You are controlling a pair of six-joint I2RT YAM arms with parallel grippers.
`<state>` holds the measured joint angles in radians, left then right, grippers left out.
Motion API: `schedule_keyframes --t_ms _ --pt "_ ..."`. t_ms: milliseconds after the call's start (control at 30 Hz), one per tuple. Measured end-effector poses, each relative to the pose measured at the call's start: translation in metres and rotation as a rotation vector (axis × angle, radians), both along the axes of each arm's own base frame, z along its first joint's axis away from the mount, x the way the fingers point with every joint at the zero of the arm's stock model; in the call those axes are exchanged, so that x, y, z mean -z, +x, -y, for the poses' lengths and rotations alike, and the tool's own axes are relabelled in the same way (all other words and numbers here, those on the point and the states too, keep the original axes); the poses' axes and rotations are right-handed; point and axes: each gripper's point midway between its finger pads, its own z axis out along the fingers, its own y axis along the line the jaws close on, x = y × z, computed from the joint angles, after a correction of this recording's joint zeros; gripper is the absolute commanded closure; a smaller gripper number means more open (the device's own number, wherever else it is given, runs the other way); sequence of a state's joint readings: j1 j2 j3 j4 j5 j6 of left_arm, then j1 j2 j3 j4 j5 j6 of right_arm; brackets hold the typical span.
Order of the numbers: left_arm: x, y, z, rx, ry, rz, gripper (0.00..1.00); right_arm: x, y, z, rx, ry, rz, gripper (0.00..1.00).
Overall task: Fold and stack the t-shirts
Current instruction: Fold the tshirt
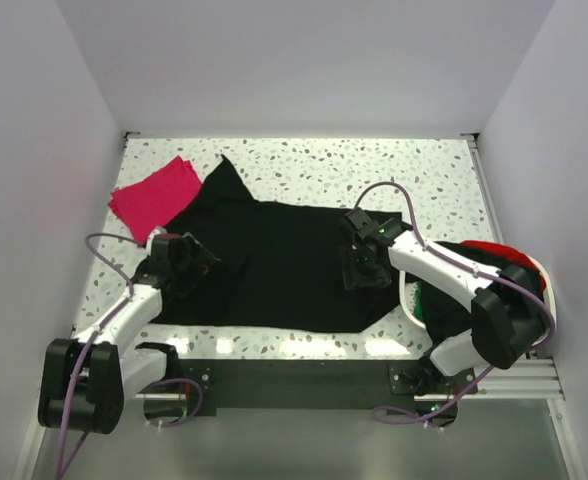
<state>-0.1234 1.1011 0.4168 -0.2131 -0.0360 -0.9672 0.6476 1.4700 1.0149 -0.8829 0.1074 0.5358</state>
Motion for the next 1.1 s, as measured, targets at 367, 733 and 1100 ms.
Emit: schedule_keyframes --t_ms 367,733,1100 --pt "-0.003 -0.002 -0.057 -0.197 0.039 0.037 0.00 -0.007 -0.002 0.015 0.040 -0.047 0.020 0.45" --pt "-0.001 -0.003 -0.063 -0.182 0.076 0.014 0.00 0.026 -0.027 0.016 0.038 -0.003 -0.071 0.50" --pt "0.001 -0.002 -0.063 -0.176 0.081 0.009 0.00 0.056 -0.026 0.001 0.018 0.046 -0.111 0.62"
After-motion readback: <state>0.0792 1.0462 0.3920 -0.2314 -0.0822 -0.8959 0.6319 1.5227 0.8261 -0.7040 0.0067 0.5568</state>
